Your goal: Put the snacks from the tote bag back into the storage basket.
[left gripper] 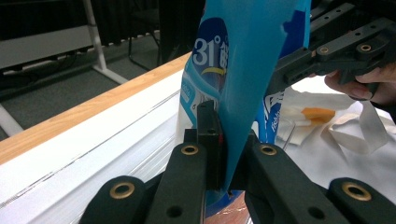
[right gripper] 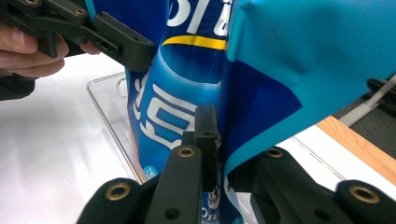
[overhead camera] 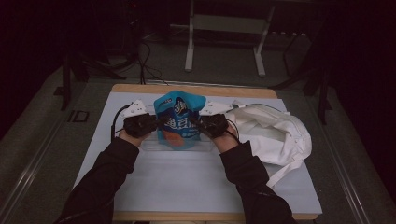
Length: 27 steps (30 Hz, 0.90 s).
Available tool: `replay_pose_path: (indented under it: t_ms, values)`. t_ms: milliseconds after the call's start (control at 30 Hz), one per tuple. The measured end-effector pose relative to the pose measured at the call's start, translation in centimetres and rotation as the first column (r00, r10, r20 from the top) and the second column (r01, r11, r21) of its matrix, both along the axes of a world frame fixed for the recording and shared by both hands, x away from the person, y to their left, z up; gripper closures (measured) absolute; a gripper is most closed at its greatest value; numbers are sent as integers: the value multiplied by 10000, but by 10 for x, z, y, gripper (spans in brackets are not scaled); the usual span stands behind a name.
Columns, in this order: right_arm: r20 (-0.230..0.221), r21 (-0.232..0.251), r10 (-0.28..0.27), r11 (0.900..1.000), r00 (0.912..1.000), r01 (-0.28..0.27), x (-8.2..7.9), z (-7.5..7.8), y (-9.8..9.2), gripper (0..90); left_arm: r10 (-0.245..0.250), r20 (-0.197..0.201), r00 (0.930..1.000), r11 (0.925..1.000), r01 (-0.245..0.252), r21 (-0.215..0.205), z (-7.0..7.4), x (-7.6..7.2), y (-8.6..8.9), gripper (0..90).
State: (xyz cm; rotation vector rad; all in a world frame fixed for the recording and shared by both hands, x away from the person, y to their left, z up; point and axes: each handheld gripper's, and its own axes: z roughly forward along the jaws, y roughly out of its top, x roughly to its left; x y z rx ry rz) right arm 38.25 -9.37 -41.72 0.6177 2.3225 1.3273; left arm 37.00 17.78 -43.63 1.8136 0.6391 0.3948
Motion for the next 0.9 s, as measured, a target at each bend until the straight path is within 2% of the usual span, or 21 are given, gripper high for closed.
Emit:
replay_pose_path:
  t_ms: [100,133,200,333,400,467,500,567,600,667,700,767,833,900]
  values:
    - [62,92,-36,10000,10000,36,0,0,-2,792,4,-9,10000,10000,-4,-46,0,-2,0,832]
    - [62,119,-106,9999,9999,105,1,0,-3,767,35,-117,9999,10000,-35,-4,0,-2,0,793]
    - [-20,253,-95,9996,10000,95,2,0,-7,727,230,-95,9997,9994,-228,272,-1,-4,0,747]
    - [-209,374,49,9993,9998,-41,5,-1,-13,602,662,-208,9976,9973,-654,336,0,-7,1,593]
    - [-228,311,15,9995,9997,-8,3,-1,-14,524,687,-391,9969,9972,-675,319,1,-8,0,473]
    - [-223,345,1,9994,9998,7,3,-2,-17,460,759,-387,9964,9961,-740,481,2,-10,-1,411]
    - [-207,360,-2,9994,9998,10,2,-2,-17,429,838,-501,9952,9946,-805,650,2,-10,-3,367]
    - [-235,493,-20,9988,9997,31,2,-1,-20,371,849,-661,9942,9936,-795,801,2,-10,-4,351]
    - [-252,538,2,9986,9997,12,3,0,-22,350,923,-785,9926,9931,-860,803,2,-10,-4,304]
    - [-327,739,45,9973,9995,-21,3,1,-24,288,728,-1100,9913,9953,-652,715,1,-9,-3,230]
    - [-336,861,-16,9963,9994,45,3,1,-25,272,819,-1182,9896,9947,-737,719,0,-8,-3,130]
    - [-468,912,98,9958,9989,-55,3,2,-27,190,813,-1375,9872,9947,-718,730,-1,-8,-3,92]
    - [-525,889,113,9960,9986,-66,2,2,-28,163,739,-1498,9859,9952,-632,749,-2,-8,-3,16]
    - [-569,947,143,9955,9983,-89,2,2,-31,146,1005,-1477,9839,9917,-871,946,-1,-10,-4,16]
